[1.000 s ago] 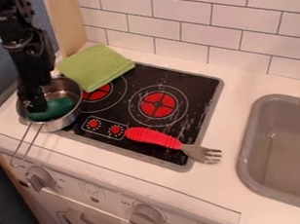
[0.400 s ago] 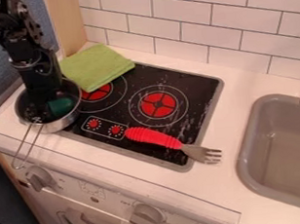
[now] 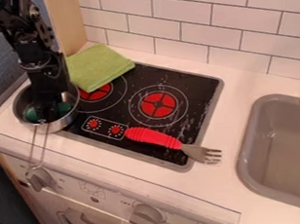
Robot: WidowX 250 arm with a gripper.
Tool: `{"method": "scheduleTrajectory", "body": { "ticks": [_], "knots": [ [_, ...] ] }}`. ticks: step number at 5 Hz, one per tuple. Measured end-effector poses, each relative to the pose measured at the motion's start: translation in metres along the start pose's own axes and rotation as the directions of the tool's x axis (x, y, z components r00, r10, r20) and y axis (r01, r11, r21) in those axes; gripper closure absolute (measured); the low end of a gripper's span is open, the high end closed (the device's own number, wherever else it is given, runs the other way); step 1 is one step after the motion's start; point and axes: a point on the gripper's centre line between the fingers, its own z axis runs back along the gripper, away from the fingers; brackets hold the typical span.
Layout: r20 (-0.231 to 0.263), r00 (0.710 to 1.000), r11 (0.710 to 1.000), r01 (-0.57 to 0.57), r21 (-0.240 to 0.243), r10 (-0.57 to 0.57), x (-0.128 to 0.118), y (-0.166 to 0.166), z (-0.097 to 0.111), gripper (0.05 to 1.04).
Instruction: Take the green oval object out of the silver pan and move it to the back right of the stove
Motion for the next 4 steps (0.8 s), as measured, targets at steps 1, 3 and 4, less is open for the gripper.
{"method": "scheduleTrajectory", "body": {
  "ticks": [1, 3, 4],
  "knots": [
    [0.000, 1.000, 1.000, 0.009, -0.007, -0.009, 0.001, -0.001, 0.000, 0.633],
    [-0.012, 1.000, 1.000, 0.024, 0.019, -0.024, 0.001, 0.015, 0.016, 0.633],
    [-0.012, 0.999, 0.997, 0.034, 0.068, -0.033, 0.001, 0.026, 0.034, 0.633]
  ]
}}
